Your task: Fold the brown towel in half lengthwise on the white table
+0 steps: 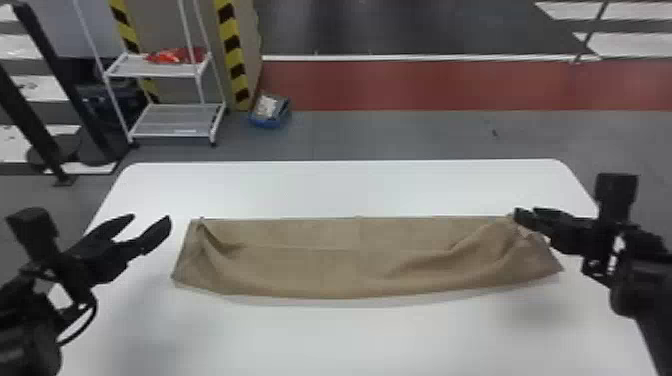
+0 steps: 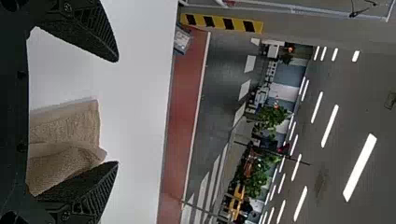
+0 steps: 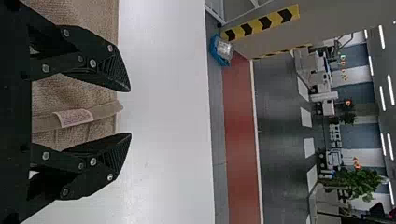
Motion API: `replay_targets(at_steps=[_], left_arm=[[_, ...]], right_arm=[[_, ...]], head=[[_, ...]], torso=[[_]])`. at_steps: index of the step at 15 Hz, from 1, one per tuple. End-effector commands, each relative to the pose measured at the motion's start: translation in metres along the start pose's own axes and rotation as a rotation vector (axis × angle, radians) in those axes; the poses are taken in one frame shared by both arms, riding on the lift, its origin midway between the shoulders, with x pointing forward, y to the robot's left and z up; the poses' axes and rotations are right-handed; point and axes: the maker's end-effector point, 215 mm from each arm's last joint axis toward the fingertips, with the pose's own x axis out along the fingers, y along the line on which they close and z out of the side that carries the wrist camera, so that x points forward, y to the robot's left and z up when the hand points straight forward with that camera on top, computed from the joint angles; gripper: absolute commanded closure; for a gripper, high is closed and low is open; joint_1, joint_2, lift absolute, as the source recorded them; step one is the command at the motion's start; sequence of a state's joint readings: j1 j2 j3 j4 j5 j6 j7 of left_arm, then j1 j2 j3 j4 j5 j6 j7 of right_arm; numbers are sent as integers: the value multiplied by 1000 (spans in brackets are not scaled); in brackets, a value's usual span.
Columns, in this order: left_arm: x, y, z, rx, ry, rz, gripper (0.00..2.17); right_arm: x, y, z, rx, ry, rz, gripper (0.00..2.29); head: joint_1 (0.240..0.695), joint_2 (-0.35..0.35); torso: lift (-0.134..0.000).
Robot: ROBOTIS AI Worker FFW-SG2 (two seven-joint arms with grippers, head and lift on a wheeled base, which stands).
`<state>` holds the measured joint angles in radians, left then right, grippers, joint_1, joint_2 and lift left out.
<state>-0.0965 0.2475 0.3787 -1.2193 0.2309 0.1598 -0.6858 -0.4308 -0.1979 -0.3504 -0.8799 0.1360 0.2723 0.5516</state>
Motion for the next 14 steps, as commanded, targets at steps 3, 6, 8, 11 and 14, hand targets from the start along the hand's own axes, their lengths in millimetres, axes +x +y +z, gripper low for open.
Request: replay_targets(at_steps=[3,6,8,11,14], left_arm=[[9,-10,0,23,3,-16,103],[15,-14,-2,32,15,-22,103],[18,-18,-3,36,19,-26,103],[20,-21,-5,43,25,-31,103],[21,-22,-6,42,29,-34,103]], right_arm=[[2,-1,-12,-22,16,-7,653],[1,-2,-18,-30,26,-10,650],[2,-2,-21,-30,32,-9,653],[2,-2,-28,-36,48,-10,853],[2,-2,-30,-32,55,-11,940]], head=[[695,4],[695,-3],[695,-7],[695,-11],[695,-16]], torso=[[-57],[-57],[-57],[-57],[-57]])
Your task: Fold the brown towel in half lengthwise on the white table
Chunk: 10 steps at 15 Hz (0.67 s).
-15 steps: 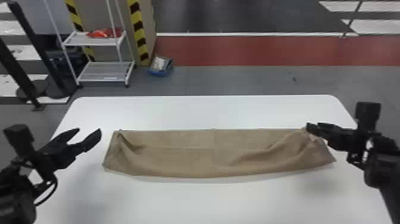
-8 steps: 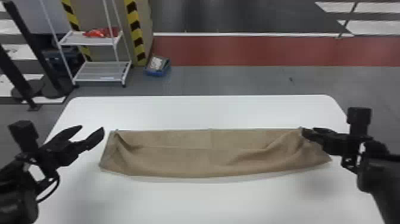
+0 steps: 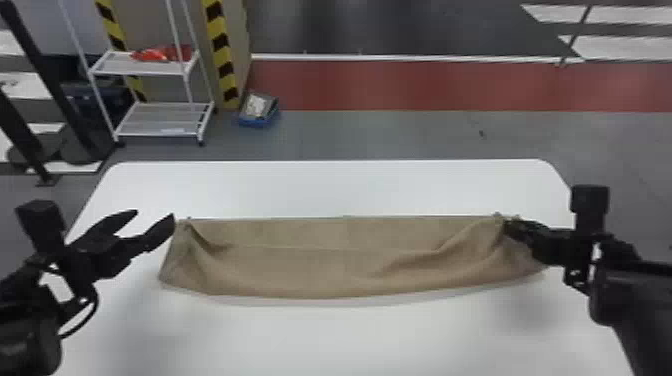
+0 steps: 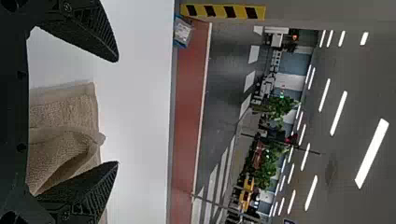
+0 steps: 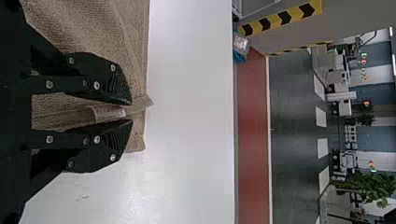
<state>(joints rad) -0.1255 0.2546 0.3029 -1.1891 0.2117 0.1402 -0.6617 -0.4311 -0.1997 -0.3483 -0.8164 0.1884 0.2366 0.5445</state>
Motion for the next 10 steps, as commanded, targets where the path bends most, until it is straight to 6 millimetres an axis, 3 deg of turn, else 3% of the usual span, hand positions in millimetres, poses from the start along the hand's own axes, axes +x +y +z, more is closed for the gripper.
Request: replay_targets(at_steps=[1,4,6,10], left_arm=[[1,-1,-1,2,2,-3,103],[0,-1,-1,6,6,-2,103],[0,0,-2,9,8,0,103],[3,-4,-8,14,22,-1,103]], right_arm=[[0,0,-2,4,7,0,940],[0,0,-5,13,13,-1,937],[0,-1,-5,14,13,-10,674],[4,8,-2,4,11,1,677]], head=[[695,-17],[695,-18],[695,-18],[695,-18]], torso=[[-57],[-57],[-57],[-57]])
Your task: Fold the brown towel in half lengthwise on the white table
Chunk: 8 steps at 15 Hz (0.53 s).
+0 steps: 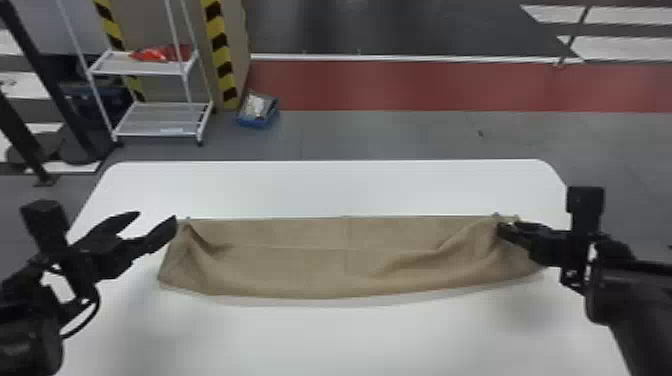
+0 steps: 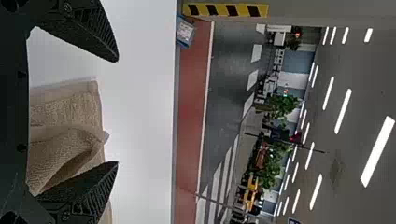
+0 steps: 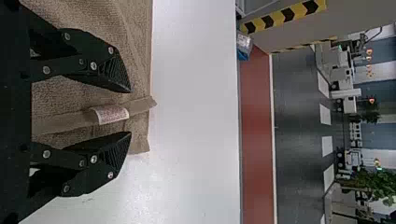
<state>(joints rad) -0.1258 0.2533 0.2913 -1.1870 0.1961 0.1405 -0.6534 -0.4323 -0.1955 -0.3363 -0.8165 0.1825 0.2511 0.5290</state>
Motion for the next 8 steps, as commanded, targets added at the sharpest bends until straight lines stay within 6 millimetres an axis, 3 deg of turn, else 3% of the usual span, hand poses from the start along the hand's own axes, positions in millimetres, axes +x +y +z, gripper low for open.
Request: replay_targets(at_steps=[1,4,5,8], left_arm=[[1,-1,-3,3,7,-1,103],[2,-2,0,8,5,-3,103],[3,-2,1,10,5,-4,103],[5,-3,4,16,3,-7,103]], right_arm=[[2,5,0,-1,-1,6,751],[2,5,1,-1,2,7,846],[2,5,1,0,5,10,1075],[0,7,3,30,-8,27,1430]], head=[[695,-18],[695,-14],[695,-14],[695,-14]], torso=[[-57],[-57],[-57],[-57]])
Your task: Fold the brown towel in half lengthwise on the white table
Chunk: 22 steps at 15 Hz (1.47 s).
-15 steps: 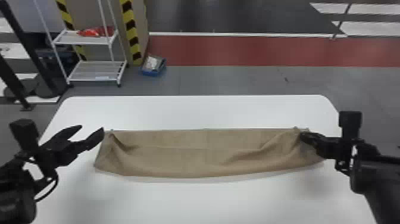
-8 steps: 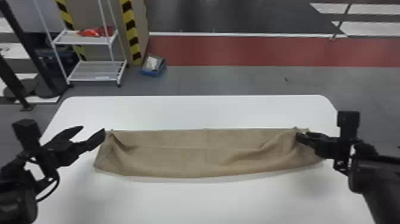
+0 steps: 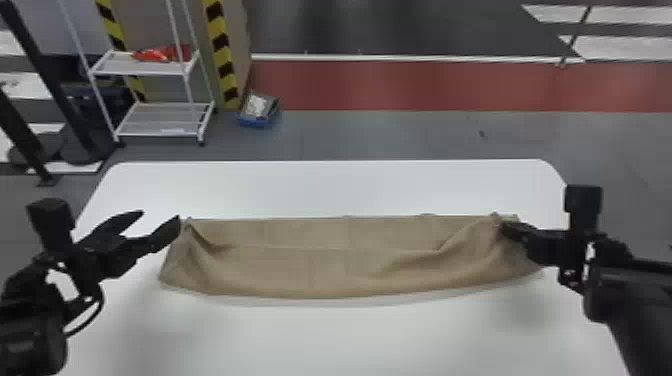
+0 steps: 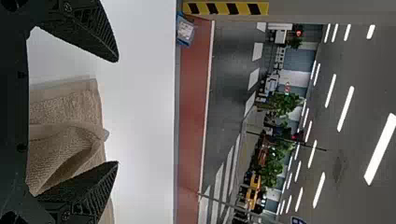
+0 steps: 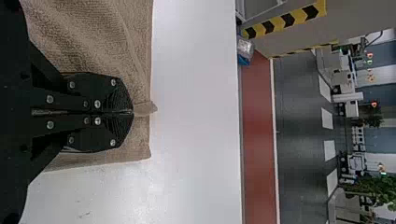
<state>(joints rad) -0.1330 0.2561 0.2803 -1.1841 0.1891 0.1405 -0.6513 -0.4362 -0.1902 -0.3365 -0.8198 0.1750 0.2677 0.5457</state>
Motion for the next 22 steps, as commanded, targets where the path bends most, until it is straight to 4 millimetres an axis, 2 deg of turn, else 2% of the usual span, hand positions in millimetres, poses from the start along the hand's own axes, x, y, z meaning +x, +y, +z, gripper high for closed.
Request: replay_targets(at_steps=[1,4,6,7,8,9,10,12,14,16,19,22], left_arm=[[4,-1,4,2,-2,-1,103],[4,2,5,0,-3,8,103],[3,5,6,-2,-4,12,103],[2,5,6,-3,-5,14,103],[2,6,7,-1,-8,14,103],[1,6,7,1,-6,10,103],[0,7,7,2,-4,1,103],[1,2,2,-2,2,-24,103],[12,-19,-1,10,9,-86,103],[25,-43,-4,9,14,-152,124],[42,-67,-5,21,27,-196,167],[45,-69,-13,56,58,-192,167]], right_arm=[[-7,-5,4,28,-29,-3,1447],[-33,-21,8,101,-66,-22,1447],[-59,-38,0,189,-82,-32,1447],[-76,-54,-1,220,-113,-52,1447],[-83,-61,-8,227,-114,-64,1443],[-84,-68,-9,207,-102,-77,1447],[-83,-71,-23,201,-76,-87,1443],[-80,-72,-30,212,-67,-87,1443],[-75,-69,-27,193,-63,-86,1447],[-67,-56,-24,173,-54,-70,1443],[-61,-45,-29,164,-40,-57,1447],[-62,-46,-29,164,-39,-55,1447]], head=[[695,-13],[695,-19],[695,-32],[695,-37],[695,-43],[695,-53],[695,-72],[695,-85],[695,-90],[695,-109],[695,-124],[695,-134]], torso=[[-57],[-57],[-57],[-57],[-57],[-57],[-57],[-57],[-57],[-57],[-57],[-57]])
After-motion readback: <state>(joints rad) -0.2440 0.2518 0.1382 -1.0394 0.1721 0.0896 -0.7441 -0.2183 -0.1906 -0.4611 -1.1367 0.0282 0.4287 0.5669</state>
